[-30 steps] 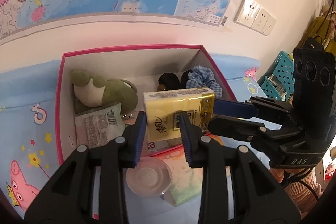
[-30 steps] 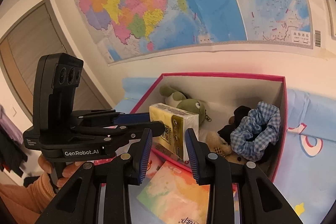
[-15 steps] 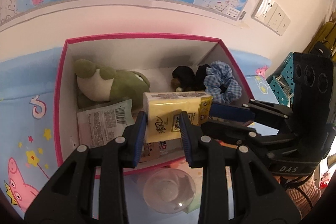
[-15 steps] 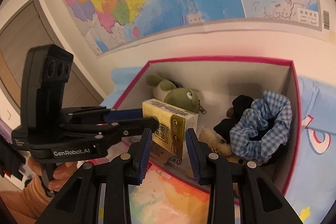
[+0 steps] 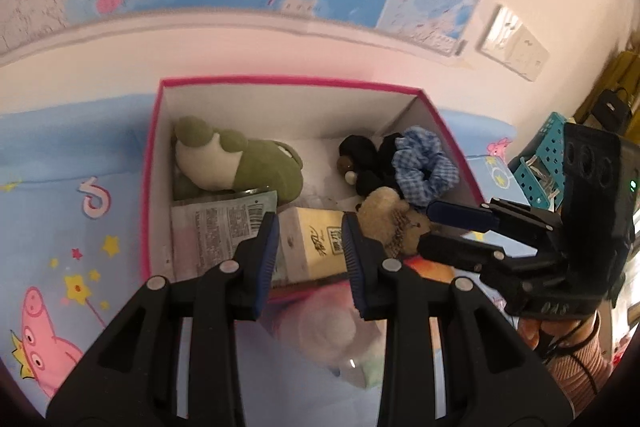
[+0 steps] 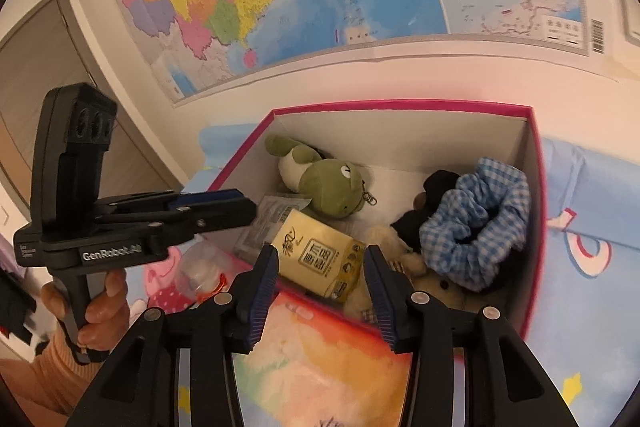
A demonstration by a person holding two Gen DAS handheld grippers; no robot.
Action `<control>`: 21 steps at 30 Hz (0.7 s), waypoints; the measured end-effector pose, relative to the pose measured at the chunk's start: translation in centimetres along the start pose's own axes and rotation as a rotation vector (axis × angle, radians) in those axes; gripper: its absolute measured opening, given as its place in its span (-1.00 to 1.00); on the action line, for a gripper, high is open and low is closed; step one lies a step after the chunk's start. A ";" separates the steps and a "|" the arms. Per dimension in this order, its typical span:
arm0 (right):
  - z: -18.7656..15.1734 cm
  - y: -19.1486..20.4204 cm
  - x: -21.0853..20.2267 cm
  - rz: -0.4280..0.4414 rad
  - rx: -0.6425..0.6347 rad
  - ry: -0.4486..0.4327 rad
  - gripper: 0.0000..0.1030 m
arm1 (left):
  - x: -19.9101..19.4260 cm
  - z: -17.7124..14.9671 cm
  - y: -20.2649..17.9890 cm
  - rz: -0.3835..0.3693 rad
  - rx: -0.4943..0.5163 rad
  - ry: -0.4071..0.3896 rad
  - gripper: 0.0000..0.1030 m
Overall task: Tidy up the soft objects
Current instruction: 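Move the right gripper back to the pink floral tissue pack and grasp it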
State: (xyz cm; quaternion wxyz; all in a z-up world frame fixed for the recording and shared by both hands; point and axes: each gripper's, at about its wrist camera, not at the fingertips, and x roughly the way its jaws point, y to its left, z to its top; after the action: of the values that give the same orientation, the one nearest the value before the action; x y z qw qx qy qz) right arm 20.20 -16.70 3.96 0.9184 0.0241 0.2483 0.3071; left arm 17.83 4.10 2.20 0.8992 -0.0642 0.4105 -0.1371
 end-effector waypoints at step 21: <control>-15.5 6.5 -4.5 0.325 -0.119 0.280 0.07 | -6.6 -17.3 -2.6 -0.080 0.136 0.139 -0.03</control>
State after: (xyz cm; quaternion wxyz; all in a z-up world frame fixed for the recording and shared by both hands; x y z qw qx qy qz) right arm 6.23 -15.67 -6.36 0.8133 -0.0335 0.3476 0.4654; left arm 0.16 3.50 -3.81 0.8646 -0.0097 0.4588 -0.2047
